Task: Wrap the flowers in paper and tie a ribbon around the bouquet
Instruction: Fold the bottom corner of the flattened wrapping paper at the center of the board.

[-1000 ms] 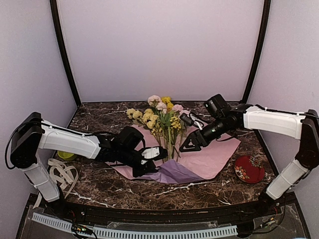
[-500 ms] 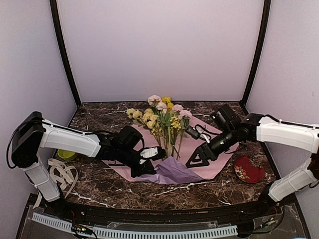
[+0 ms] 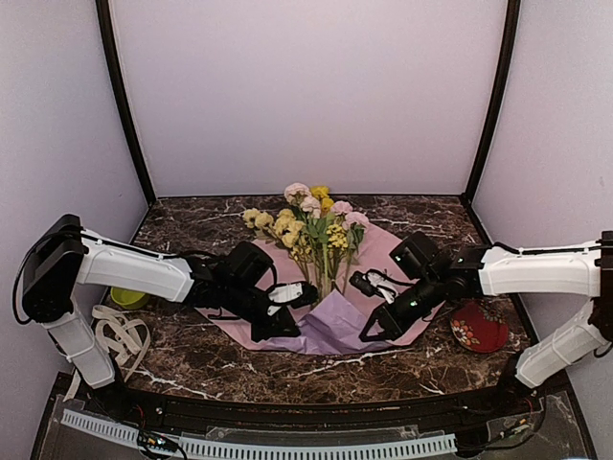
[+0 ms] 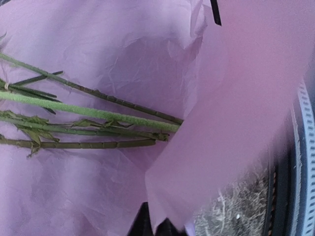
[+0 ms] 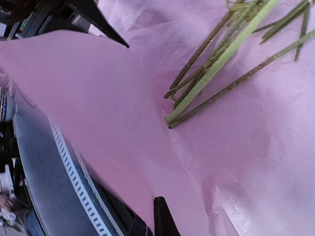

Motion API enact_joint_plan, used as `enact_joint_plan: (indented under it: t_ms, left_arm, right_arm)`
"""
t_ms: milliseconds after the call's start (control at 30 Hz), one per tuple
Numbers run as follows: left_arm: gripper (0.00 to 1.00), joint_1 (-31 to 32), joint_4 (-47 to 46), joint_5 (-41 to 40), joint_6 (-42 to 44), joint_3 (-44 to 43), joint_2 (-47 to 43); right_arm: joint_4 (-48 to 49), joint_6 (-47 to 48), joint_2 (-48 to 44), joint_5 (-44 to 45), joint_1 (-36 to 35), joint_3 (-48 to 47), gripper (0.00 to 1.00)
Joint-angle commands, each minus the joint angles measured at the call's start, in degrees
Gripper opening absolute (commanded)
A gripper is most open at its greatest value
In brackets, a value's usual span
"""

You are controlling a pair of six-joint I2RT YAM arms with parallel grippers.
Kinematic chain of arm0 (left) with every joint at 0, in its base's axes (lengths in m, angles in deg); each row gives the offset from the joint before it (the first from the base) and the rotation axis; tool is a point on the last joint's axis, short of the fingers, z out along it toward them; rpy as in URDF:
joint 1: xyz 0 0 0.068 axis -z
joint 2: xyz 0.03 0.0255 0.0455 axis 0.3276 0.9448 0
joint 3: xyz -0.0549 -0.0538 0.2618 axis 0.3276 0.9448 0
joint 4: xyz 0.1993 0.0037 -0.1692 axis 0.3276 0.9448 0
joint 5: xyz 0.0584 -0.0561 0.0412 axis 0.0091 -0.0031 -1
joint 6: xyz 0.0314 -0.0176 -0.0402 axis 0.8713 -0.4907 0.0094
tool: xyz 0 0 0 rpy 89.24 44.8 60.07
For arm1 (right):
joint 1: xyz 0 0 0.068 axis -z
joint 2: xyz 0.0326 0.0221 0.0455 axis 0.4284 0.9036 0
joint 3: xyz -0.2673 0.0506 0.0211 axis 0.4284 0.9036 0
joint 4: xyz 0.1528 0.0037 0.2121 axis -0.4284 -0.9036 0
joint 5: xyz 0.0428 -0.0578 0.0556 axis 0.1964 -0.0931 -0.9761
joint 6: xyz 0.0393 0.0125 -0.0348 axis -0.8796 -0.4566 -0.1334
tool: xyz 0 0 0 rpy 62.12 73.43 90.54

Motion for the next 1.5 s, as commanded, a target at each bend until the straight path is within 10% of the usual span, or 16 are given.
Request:
enact_joint_plan:
  t_ms: [0,133,1100,1467]
  left_arm:
    - [0.24,-0.5,0.9,2.7,-2.9,0.8,-1.9]
    - [0.40,-0.5,-0.5,0.8,-7.4,4.2,-3.8]
    - [0.43,5.0,11.3,-26.7,-20.0,7.0,-22.8]
    - [0.42,13.2,-8.4,-28.0,-15.9,5.9,-17.2]
  right_arm:
    - [3.7,-1.9,0.2,5.8,0.1,-0.6,0.00]
    - [3.9,-1.3,3.2,5.8,0.5,-2.2,0.00]
    - [7.6,0.0,9.9,8.3,5.2,-5.3,0.00]
    - [8.4,-2.1,14.7,6.7,6.5,-6.9,0.00]
